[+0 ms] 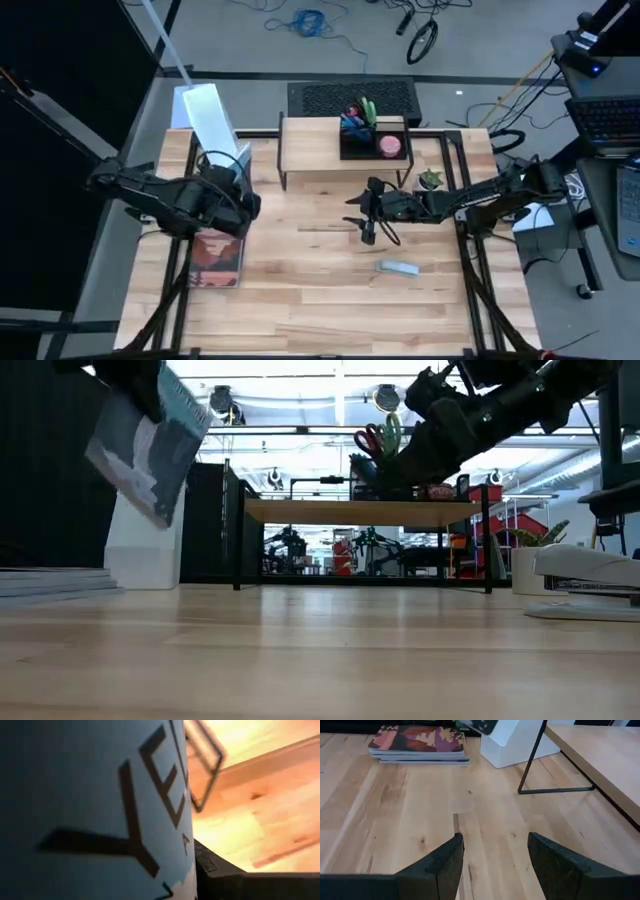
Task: Stock shelves
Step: Put the blue book into the white bookshelf
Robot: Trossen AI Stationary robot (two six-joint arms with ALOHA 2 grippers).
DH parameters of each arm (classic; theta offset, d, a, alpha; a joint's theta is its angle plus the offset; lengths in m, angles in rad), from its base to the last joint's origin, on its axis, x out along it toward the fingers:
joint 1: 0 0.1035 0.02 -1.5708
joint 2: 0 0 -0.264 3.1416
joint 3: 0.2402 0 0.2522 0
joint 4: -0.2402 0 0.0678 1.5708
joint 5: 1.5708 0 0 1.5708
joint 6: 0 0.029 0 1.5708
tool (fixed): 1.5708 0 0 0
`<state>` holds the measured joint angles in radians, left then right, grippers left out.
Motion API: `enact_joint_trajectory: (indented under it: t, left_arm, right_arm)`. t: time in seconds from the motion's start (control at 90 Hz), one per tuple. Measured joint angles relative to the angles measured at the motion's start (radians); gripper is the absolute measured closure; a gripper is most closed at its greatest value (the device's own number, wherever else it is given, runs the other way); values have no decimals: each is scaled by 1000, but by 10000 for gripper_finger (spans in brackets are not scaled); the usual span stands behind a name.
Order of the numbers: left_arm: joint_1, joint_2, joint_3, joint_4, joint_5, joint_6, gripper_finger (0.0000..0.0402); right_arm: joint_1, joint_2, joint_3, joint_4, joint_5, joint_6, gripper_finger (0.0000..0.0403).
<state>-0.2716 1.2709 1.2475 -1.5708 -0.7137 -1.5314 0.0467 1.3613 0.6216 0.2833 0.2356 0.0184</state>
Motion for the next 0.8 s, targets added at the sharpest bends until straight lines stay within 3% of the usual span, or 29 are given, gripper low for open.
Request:
enact_joint_trajectory:
  t: [0.222,0.522,0.8]
  left_arm:
    - [15,3,-45,1,-80,-91,393]
    - [90,3,-45,0,-22,-34,393]
    - [128,-8,-45,0,-50,-2,393]
  right_arm:
    - [0,0,-58,73,-1,6,202]
    - [0,0,-85,111,-1,37,202]
    - [0,0,-85,111,-1,34,202]
